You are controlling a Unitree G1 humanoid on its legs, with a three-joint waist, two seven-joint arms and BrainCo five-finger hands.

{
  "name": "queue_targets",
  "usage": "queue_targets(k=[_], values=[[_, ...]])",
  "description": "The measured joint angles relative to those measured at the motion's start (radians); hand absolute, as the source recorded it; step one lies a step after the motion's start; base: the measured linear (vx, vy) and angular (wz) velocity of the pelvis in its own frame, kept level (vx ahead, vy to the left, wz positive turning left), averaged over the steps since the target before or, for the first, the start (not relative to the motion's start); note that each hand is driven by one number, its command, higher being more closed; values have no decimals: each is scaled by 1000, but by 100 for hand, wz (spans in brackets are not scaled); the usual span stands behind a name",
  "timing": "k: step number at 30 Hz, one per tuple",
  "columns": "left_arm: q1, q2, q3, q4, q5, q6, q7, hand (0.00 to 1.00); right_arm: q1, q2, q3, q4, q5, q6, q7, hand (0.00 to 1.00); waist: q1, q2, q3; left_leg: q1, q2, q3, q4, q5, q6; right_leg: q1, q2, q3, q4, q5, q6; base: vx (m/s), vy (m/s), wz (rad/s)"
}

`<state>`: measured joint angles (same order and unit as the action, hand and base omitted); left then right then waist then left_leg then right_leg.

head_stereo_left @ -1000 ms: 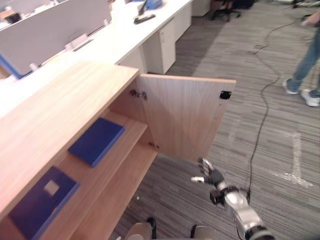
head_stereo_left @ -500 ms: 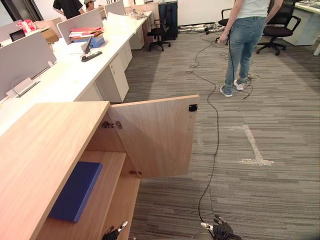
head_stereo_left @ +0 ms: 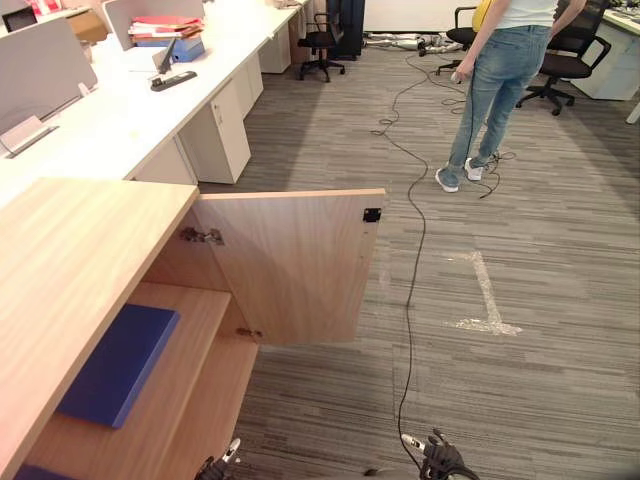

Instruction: Walk over to the cabinet, pick up the folder, carry it to the office cabinet, place the folder inside the office cabinet, then close the office cabinet door

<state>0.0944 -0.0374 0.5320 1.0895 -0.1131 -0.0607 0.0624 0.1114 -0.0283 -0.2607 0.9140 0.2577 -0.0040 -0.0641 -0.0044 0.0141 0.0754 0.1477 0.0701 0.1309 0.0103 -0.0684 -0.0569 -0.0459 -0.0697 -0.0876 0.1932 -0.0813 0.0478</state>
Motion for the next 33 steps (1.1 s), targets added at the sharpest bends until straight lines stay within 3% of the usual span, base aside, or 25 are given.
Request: queue_targets(k=[7,10,11,13,14,15,16,17,19,21,23,25,27,29,33], values=[[-2,8,-22,-1,1,11,-1,0,-10,-36,-74,-47,1,-18,-20,0,-2,6,-5,-7,13,-12,-5,11,-17,38,11,-29,-51,10,-5,76,-12,9],[-8,25,-57,-9,-14,12,-1,0,-21,-31,-72,-49,1,-19,-20,0,-3,-13,9,-51,-2,-10,103,9,-20,54,-9,-40,-51,8,-5,-31,16,15],[-8,26,-53,-33,-21,12,-1,0,-15,-22,-66,-65,1,-20,-20,0,0,-25,26,-95,-5,-5,236,-6,-37,78,-24,-43,-47,0,-9,-57,-18,10],[-7,19,-36,-59,-36,11,0,0,9,-9,-46,-106,1,-21,-20,0,8,-24,40,-196,27,22,515,-25,-30,101,-30,-43,-31,-37,-30,-107,-19,-1],[5,10,-34,-82,-49,11,0,0,30,-7,-15,-140,1,-21,-20,0,18,-8,47,-276,84,45,727,10,10,122,-6,-40,-6,-60,-41,-129,-44,-23],[17,6,-33,-98,-64,10,2,0,48,-4,10,-150,1,-20,-21,0,24,4,44,-326,117,46,851,77,17,146,11,-30,-3,-70,-56,-91,-69,-30],[24,6,-34,-107,-65,9,2,0,54,-2,19,-151,1,-20,-21,0,29,3,42,-343,124,46,886,85,16,152,12,-23,-3,-74,-62,-33,-80,-33],[25,7,-34,-112,-65,8,2,0,59,2,22,-158,1,-19,-26,0,28,2,42,-375,125,50,904,47,25,149,11,-13,-3,-76,-68,-3,-68,-27],[26,1,-16,-116,-64,5,2,0,59,2,16,-155,2,-16,-31,0,30,2,45,-405,117,76,830,-14,21,140,4,6,-3,-76,-69,32,-16,-26],[31,-1,-2,-114,-62,5,2,0,58,1,17,-156,2,-16,-36,0,37,2,45,-398,71,80,588,-28,5,129,-17,24,-3,-78,-65,112,72,-26],[47,-6,14,-91,-50,7,4,0,60,2,17,-152,-1,-16,-35,0,46,11,39,-330,42,55,343,-1,-31,135,-20,48,0,-93,-39,178,147,-42],[76,-20,36,-60,-38,13,8,0,67,-3,18,-151,-1,-16,-35,0,43,42,16,-273,36,16,216,82,-4,139,0,66,9,-114,-3,259,211,-36],[77,7,54,-54,-31,16,10,0,76,22,27,-133,-1,-17,-32,0,45,-12,-9,-245,-37,33,142,99,27,135,-67,64,9,-134,29,342,228,4],[70,16,49,-40,-30,15,12,0,67,31,26,-117,-1,-17,-28,0,45,-18,-14,-231,-80,36,98,109,42,142,-103,64,-18,-132,37,276,177,13],[64,31,3,-28,-27,14,20,0,21,37,26,-56,-3,-16,-25,0,50,-19,-14,-184,-118,35,51,107,55,187,-136,65,-55,-118,58,185,114,3]])
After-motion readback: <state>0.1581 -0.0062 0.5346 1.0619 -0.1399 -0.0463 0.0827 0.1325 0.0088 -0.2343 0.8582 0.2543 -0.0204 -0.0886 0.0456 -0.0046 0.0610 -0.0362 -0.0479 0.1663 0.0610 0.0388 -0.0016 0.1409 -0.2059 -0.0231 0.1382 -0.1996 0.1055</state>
